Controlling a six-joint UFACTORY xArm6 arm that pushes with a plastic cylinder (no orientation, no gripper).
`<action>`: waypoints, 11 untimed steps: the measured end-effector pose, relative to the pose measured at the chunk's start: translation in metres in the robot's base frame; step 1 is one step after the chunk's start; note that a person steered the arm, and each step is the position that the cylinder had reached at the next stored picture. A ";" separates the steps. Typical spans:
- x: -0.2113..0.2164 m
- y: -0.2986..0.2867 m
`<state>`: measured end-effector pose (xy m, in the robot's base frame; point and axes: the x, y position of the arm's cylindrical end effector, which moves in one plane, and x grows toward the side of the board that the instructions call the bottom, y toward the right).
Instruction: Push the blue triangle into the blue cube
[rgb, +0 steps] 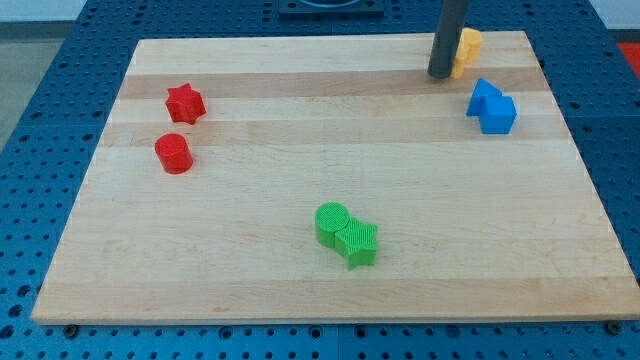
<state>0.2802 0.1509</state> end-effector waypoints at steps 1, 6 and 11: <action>0.000 0.000; 0.021 0.040; 0.041 0.046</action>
